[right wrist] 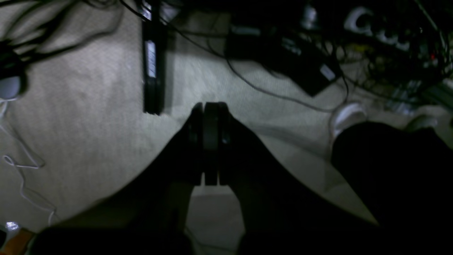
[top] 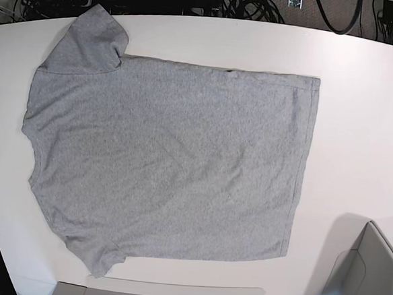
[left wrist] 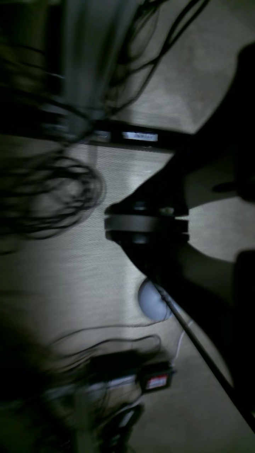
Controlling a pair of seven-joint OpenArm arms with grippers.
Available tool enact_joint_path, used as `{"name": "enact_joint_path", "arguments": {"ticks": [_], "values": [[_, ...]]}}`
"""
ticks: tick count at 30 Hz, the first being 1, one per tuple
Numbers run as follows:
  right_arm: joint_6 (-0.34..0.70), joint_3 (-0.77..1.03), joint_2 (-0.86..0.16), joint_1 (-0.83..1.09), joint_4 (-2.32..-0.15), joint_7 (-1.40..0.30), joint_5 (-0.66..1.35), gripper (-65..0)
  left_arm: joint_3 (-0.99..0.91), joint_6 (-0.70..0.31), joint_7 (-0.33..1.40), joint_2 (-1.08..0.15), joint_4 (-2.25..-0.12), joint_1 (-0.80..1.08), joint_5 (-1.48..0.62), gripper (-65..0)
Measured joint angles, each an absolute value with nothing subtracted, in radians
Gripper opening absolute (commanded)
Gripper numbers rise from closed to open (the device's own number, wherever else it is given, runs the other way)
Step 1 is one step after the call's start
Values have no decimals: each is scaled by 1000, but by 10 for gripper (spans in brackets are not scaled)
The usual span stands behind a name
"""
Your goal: Fold the T-shirt properly
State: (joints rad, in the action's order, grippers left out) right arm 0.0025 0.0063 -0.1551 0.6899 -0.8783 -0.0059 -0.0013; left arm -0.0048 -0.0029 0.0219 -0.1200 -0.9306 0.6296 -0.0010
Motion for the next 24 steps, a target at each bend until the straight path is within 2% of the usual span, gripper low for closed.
{"name": "enact_joint_path", "arguments": {"ticks": [3, 9, 24], "values": [[7, 6, -171, 790, -1029, 0, 10, -649, -78, -2, 99, -116, -1133, 738, 0, -649], [-3, 51, -220, 977, -1267, -14, 207, -649, -116, -5, 104, -122, -1435, 885, 0, -649], [3, 279, -228, 1172, -1666, -8, 291, -649, -116, -4, 107, -121, -1861, 1157, -1, -649]]}}
